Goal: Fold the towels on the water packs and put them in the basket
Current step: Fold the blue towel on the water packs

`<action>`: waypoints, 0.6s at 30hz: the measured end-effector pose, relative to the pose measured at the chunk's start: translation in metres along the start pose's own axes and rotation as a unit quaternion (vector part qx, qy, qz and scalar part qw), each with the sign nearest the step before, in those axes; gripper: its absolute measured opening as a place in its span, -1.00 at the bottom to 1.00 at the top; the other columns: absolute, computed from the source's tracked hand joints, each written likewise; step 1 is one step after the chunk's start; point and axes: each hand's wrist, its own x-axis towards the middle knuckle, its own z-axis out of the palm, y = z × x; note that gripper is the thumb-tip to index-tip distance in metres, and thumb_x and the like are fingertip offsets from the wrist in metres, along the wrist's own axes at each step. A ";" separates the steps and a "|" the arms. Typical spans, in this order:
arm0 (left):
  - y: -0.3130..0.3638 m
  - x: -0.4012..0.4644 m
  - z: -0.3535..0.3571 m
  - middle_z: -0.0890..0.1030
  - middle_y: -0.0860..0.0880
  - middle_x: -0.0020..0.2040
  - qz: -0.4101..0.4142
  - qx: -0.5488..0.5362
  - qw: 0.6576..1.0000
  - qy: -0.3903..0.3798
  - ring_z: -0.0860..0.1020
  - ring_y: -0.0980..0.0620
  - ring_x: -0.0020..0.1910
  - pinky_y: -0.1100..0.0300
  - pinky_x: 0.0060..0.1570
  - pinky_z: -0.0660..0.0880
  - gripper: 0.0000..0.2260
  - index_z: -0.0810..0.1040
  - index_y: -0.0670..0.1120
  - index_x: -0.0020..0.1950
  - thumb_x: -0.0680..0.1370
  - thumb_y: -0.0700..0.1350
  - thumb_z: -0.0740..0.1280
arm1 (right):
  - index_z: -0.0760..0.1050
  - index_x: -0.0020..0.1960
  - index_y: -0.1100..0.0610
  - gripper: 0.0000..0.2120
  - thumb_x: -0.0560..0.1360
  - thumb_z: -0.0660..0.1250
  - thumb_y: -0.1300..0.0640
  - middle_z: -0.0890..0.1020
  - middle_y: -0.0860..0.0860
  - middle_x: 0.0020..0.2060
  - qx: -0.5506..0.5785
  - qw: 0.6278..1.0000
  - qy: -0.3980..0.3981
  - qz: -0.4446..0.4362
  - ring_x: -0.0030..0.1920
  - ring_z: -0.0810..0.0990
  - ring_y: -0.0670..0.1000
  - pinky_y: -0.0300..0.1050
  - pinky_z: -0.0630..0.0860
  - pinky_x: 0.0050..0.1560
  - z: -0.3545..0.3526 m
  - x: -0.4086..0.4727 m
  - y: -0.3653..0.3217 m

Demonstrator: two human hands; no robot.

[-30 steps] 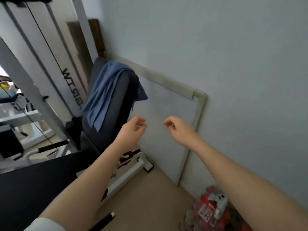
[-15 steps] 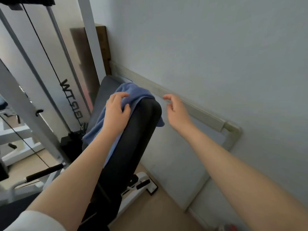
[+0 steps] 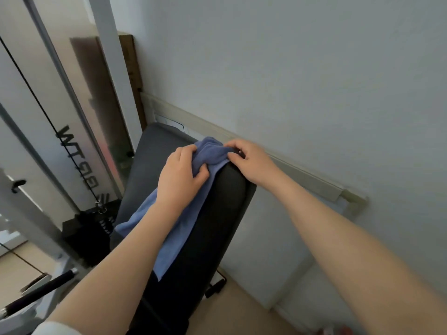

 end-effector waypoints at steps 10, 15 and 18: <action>0.105 -0.004 0.016 0.50 -0.13 -0.29 0.139 -0.068 0.984 -0.085 0.42 -0.12 -0.29 0.14 -0.28 0.22 -0.78 0.47 -0.25 -0.11 0.61 -0.17 0.12 | 0.44 0.04 0.12 -0.80 0.60 0.05 0.27 0.55 0.01 -0.06 0.153 0.973 0.146 0.094 -0.02 0.49 -0.07 -0.13 0.41 0.10 -0.062 -0.098 0.014; 0.178 -0.039 0.041 0.47 -0.02 -0.33 0.126 -0.204 0.941 -0.239 0.41 0.03 -0.30 0.21 -0.29 0.25 -0.77 0.42 -0.16 -0.22 0.62 -0.18 0.11 | 0.41 -0.05 0.02 -0.85 0.58 0.15 0.24 0.61 -0.02 -0.27 0.232 0.938 0.223 0.131 -0.31 0.58 -0.20 -0.30 0.51 -0.21 -0.125 -0.193 0.024; 0.220 -0.076 0.061 0.60 -0.18 -0.18 0.080 -0.280 0.881 -0.372 0.48 0.03 -0.21 0.15 -0.11 0.40 -0.73 0.54 -0.30 -0.09 0.60 -0.16 0.13 | 0.42 0.01 0.05 -0.89 0.56 0.21 0.24 0.63 0.02 -0.24 0.252 0.933 0.205 0.156 -0.30 0.60 -0.12 -0.28 0.53 -0.23 -0.159 -0.268 0.027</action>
